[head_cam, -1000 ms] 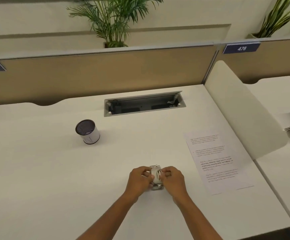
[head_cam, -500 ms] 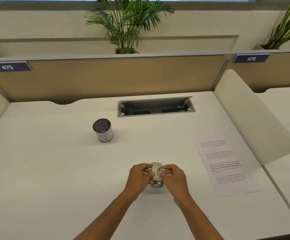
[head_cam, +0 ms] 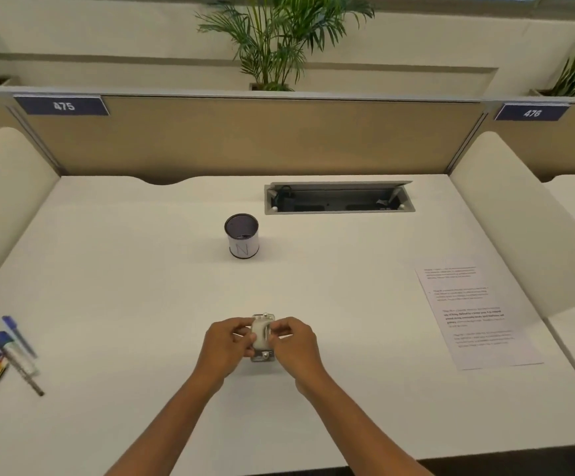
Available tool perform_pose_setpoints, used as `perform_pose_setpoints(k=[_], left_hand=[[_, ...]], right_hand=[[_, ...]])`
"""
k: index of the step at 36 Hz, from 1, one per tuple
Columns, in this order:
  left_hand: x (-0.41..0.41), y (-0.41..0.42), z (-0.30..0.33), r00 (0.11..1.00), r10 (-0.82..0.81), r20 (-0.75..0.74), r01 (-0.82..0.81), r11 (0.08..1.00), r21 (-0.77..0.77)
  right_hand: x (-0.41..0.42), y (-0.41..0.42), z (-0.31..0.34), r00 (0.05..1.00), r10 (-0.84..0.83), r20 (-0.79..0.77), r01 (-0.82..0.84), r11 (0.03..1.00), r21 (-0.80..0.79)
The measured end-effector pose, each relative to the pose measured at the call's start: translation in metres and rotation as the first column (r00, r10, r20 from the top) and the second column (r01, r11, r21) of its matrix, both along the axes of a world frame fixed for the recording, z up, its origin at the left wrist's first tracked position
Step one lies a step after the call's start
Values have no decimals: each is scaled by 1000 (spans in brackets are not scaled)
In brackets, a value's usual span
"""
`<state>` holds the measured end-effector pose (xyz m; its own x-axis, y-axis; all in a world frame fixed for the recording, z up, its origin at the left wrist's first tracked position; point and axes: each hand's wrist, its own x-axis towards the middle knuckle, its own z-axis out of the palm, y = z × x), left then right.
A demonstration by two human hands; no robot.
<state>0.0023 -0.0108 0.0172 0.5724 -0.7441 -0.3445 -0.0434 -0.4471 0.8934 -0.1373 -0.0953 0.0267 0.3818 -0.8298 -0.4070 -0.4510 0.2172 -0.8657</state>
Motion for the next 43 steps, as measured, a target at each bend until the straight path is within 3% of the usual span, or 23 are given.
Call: perform_pose_setpoints(k=[27, 43], left_hand=[[180, 203, -34, 915, 399, 68, -402, 914, 51], [245, 261, -46, 824, 558, 100, -565, 822, 73]], right_hand=[[207, 160, -27, 923, 334, 192, -377, 885, 273], [286, 206, -32, 873, 414, 257, -483, 808, 337]])
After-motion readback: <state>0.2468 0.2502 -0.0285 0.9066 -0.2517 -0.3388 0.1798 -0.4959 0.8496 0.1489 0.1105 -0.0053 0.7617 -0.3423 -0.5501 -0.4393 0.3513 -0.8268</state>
